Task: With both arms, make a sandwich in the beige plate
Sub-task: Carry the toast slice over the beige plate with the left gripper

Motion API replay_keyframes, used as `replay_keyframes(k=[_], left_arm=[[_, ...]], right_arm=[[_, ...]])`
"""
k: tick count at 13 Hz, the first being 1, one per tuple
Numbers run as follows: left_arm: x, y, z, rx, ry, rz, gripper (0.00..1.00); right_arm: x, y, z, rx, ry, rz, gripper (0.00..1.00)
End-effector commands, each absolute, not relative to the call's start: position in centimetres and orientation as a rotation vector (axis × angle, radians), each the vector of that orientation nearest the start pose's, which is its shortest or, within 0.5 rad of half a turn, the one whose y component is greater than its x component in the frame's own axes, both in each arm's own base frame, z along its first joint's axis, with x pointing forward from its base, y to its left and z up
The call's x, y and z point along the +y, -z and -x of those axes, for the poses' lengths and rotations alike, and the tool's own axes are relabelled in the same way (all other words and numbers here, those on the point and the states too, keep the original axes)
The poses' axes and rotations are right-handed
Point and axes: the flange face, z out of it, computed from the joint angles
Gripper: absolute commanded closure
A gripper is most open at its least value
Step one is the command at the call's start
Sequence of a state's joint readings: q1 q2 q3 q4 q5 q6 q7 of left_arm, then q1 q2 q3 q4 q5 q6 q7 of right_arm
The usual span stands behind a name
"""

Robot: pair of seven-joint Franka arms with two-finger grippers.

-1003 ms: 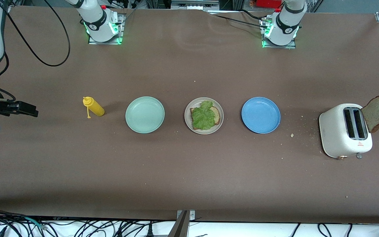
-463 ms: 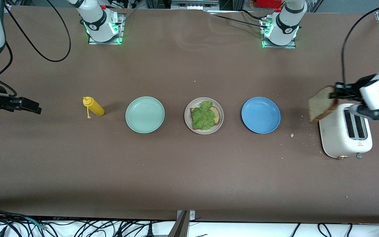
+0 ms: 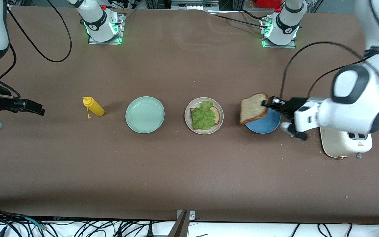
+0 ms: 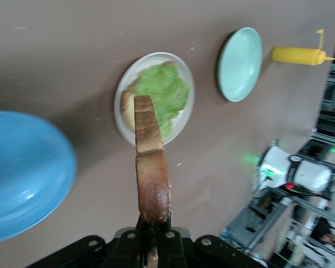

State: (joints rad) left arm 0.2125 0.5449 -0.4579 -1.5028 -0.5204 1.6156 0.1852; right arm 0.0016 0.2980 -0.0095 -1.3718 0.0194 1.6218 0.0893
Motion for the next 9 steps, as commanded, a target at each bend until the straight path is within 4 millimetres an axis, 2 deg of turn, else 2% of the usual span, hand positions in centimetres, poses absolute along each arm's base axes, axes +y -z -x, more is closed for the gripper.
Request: replay_keyframes(k=[1, 2, 4, 6, 8, 9], left_arm=[[-21.6, -32.2, -63.8, -0.333, 0.527, -2.147, 1.00], [-24.6, -29.9, -63.4, -0.334, 0.526, -2.093, 0.99], [-28.9, -26.6, -62.6, -0.391, 0.478, -2.068, 1.00], [-31.8, -23.9, -61.7, -0.326, 0.477, -1.975, 1.00], [-32.0, -21.2, -61.1, -0.386, 0.456, -1.946, 0.99], [-31.0, -20.9, -61.4, -0.395, 0.442, -1.945, 0.98]], right_arm=[[-0.3, -54.5, -64.2, 0.176, -0.065, 3.135, 0.01], [-0.3, -54.5, -64.2, 0.179, -0.067, 3.137, 0.01], [-0.1, -54.6, -64.1, 0.174, -0.072, 3.137, 0.01], [-0.2, -54.7, -64.0, 0.176, -0.072, 3.137, 0.01], [-0.2, -54.9, -63.9, 0.174, -0.072, 3.137, 0.01], [0.0, -54.9, -64.0, 0.171, -0.070, 3.137, 0.01]])
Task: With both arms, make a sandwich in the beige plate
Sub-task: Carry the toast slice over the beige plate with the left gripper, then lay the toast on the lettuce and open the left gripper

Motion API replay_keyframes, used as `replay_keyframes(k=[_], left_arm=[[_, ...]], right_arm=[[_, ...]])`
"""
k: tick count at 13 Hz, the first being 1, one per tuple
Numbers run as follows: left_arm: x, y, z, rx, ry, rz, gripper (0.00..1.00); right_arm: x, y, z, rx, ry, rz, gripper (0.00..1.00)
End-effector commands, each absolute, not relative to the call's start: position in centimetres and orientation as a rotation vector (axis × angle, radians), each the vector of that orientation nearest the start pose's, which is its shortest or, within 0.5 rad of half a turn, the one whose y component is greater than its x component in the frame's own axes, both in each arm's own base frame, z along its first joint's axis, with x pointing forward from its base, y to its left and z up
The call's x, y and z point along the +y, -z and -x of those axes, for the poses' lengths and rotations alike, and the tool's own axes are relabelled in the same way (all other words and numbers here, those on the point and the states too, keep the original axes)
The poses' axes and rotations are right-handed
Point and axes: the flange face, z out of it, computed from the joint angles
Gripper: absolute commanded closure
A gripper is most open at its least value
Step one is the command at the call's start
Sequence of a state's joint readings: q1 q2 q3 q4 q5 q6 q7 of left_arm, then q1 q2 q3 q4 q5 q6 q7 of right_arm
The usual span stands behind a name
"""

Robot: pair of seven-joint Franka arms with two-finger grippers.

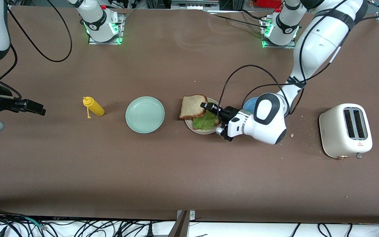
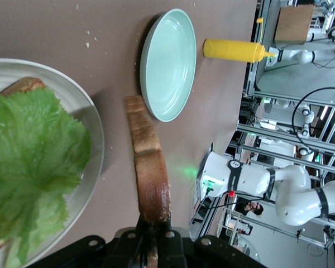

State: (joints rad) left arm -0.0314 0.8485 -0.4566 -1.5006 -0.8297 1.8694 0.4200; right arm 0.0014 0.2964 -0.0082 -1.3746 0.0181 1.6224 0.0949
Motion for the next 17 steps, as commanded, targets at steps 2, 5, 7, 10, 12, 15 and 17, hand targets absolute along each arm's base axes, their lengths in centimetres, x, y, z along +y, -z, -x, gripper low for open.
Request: replay_keyframes(k=[2, 5, 7, 10, 12, 15, 17], left_arm=[[-29.5, -20.4, -61.7, -0.406, 0.432, -1.945, 0.98], [-27.8, -19.0, -61.7, -0.441, 0.406, -1.945, 0.97], [-27.3, -16.6, -60.8, -0.464, 0.414, -1.927, 0.70], [-26.4, -15.4, -60.9, -0.444, 0.418, -1.928, 0.00], [-25.3, -16.2, -61.4, -0.464, 0.407, -1.954, 0.00], [-23.3, -20.4, -62.7, -0.599, 0.372, -2.066, 0.00], [-22.4, -22.7, -63.5, -0.691, 0.342, -2.135, 0.00]], right_arm=[[0.4, -54.8, -64.1, 0.164, -0.063, 3.137, 0.01], [0.4, -54.8, -64.1, 0.164, -0.065, 3.137, 0.01], [0.6, -54.8, -64.1, 0.160, -0.063, 3.137, 0.01], [0.4, -54.8, -64.1, 0.164, -0.065, 3.137, 0.01], [0.4, -54.7, -64.1, 0.164, -0.065, 3.137, 0.01], [0.4, -54.8, -64.1, 0.164, -0.063, 3.137, 0.01], [0.4, -54.8, -64.1, 0.164, -0.060, 3.137, 0.01]])
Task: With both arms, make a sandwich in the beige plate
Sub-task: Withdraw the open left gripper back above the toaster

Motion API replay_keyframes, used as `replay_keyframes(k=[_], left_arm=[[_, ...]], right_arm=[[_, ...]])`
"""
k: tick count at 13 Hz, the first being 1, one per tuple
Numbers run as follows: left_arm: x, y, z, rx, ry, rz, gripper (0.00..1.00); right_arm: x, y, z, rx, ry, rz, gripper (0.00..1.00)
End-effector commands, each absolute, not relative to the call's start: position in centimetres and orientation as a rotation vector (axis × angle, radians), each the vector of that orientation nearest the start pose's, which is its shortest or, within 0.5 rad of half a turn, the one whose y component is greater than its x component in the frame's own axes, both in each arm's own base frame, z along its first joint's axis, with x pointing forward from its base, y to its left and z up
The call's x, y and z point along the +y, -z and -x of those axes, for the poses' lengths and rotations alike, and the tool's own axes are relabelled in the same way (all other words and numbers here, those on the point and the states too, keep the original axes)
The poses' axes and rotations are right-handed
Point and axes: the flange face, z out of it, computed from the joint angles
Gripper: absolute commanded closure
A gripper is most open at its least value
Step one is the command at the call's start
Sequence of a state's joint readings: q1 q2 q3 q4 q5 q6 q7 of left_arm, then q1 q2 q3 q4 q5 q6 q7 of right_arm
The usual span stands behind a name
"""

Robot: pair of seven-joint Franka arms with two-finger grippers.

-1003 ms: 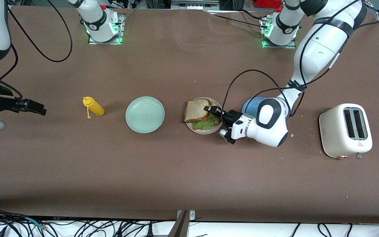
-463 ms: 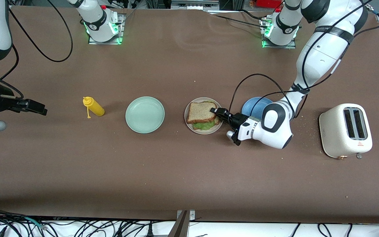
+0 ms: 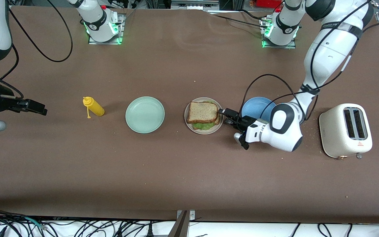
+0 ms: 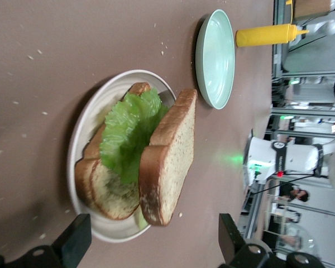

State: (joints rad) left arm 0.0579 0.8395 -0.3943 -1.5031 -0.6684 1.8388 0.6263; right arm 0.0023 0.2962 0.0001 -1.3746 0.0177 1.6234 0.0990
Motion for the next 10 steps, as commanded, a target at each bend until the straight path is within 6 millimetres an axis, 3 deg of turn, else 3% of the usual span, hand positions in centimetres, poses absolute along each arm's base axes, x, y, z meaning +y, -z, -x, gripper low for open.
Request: replay_keyframes(k=[1, 5, 7, 10], left_arm=[[-21.8, -24.7, -63.9, -0.750, 0.317, -2.184, 0.00], [-18.7, -30.5, -64.5, -0.863, 0.321, -2.405, 0.00], [-16.7, -33.3, -64.2, -0.774, 0.377, -2.481, 0.00], [-15.0, -40.3, -63.1, -0.663, 0.396, -2.735, 0.00]], right_arm=[[0.5, -54.8, -64.1, 0.162, -0.060, 3.137, 0.01], [1.2, -54.8, -64.1, 0.143, -0.063, 3.138, 0.01], [1.2, -54.7, -64.1, 0.145, -0.065, 3.138, 0.01], [1.2, -54.7, -64.1, 0.145, -0.070, 3.135, 0.01]])
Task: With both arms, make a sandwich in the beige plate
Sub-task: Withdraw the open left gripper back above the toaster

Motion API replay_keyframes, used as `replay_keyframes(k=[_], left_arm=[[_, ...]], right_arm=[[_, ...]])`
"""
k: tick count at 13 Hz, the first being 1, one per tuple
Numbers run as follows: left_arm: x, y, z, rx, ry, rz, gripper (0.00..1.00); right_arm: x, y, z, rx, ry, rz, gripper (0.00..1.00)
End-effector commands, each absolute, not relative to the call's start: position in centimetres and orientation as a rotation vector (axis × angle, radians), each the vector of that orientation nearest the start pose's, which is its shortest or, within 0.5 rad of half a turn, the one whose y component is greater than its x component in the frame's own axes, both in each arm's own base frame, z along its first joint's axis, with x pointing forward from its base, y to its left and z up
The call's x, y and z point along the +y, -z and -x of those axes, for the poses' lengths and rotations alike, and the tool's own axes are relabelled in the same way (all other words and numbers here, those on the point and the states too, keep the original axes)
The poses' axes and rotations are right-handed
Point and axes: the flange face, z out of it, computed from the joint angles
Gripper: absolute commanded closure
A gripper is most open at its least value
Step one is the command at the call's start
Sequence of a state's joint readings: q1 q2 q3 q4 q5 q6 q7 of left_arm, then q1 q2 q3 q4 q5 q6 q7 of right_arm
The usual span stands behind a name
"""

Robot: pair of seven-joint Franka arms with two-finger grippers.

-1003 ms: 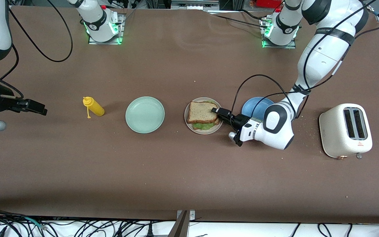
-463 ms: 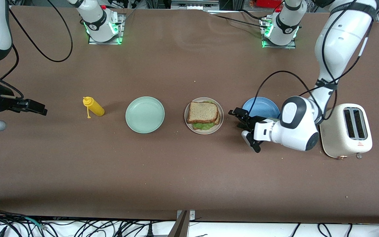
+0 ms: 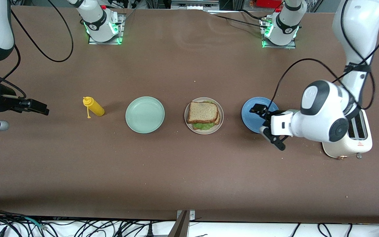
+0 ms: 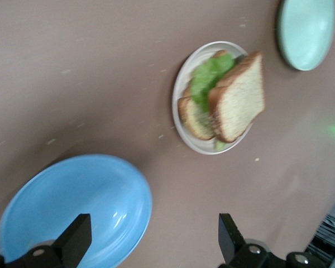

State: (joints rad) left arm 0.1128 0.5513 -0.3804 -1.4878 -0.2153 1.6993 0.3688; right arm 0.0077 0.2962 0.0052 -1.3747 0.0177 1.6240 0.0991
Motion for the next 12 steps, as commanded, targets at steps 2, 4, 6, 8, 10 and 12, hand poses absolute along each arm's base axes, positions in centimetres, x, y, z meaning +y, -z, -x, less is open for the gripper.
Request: replay_keyframes(k=[2, 4, 6, 8, 10, 12], left_arm=[[-11.8, -44.6, -62.4, 0.593, -0.421, 3.189, 0.00], [-10.0, -49.4, -61.1, 0.527, -0.313, 3.093, 0.00], [-7.5, -53.7, -60.1, 0.440, -0.193, 3.082, 0.00], [-5.3, -56.6, -58.6, 0.382, -0.125, 3.085, 0.00], [-4.2, -58.0, -56.6, 0.321, -0.082, 3.079, 0.00], [-3.1, -57.4, -56.2, 0.217, -0.105, 3.094, 0.00]], right_arm=[[1.1, -54.7, -64.0, 0.147, -0.072, 3.138, 0.01], [1.1, -54.7, -64.0, 0.147, -0.072, 3.138, 0.01], [1.2, -54.7, -64.0, 0.145, -0.075, 3.139, 0.01], [1.1, -54.6, -64.0, 0.147, -0.077, 3.138, 0.01], [1.2, -54.6, -64.0, 0.145, -0.077, 3.139, 0.01], [1.2, -54.6, -64.0, 0.145, -0.075, 3.139, 0.01]])
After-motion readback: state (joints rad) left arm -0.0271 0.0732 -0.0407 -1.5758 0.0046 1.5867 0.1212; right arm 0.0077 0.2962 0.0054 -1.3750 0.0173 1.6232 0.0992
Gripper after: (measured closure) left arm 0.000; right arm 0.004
